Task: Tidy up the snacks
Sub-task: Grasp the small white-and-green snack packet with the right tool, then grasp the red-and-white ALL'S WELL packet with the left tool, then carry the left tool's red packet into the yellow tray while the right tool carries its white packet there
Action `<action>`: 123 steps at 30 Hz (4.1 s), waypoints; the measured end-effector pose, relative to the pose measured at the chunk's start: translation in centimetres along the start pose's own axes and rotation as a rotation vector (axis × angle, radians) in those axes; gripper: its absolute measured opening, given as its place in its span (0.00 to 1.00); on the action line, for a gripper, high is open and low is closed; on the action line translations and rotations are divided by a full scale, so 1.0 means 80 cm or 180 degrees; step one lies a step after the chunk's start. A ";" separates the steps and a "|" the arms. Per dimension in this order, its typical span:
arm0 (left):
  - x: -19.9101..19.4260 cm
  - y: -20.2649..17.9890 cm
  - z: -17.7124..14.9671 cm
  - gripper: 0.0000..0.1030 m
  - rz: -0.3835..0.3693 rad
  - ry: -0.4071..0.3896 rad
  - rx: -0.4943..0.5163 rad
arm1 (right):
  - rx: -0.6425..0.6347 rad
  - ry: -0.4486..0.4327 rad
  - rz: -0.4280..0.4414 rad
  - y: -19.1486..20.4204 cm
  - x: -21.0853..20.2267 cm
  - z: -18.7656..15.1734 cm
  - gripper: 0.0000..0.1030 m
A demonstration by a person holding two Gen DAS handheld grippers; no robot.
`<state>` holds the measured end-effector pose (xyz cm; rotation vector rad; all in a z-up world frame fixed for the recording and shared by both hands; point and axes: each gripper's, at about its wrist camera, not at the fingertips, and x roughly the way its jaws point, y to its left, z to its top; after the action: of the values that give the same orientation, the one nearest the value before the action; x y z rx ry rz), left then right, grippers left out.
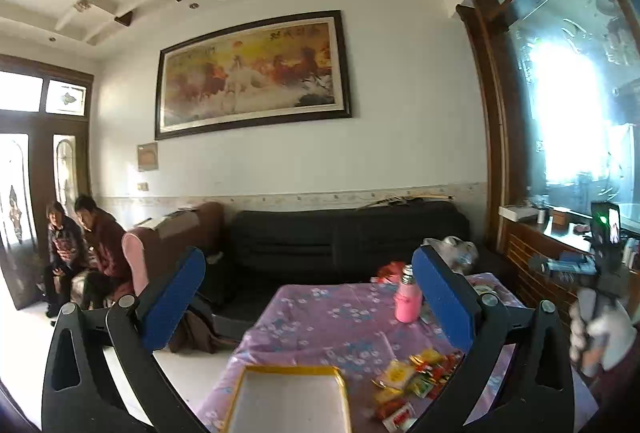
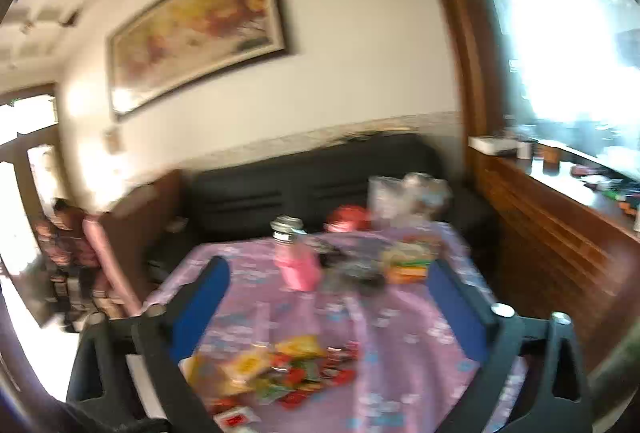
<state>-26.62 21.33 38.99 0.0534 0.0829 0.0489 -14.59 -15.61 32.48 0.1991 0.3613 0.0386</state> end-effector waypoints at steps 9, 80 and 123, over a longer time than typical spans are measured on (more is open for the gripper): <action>0.118 -0.031 -0.169 0.92 -0.0937 0.1382 -0.0366 | -0.0793 0.1678 0.0784 0.089 0.141 -0.229 0.52; 0.248 -0.257 -0.413 0.60 -0.1481 0.2706 0.1023 | -0.0247 0.1970 0.0761 -0.007 0.232 -0.333 0.21; 0.223 -0.272 -0.422 0.25 -0.1673 0.2808 0.0644 | 0.0218 0.1585 0.0870 -0.028 0.146 -0.304 0.20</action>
<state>-10.72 2.25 2.73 0.2084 0.9801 -0.4677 -12.29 -12.38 5.66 0.3060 0.8305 0.3502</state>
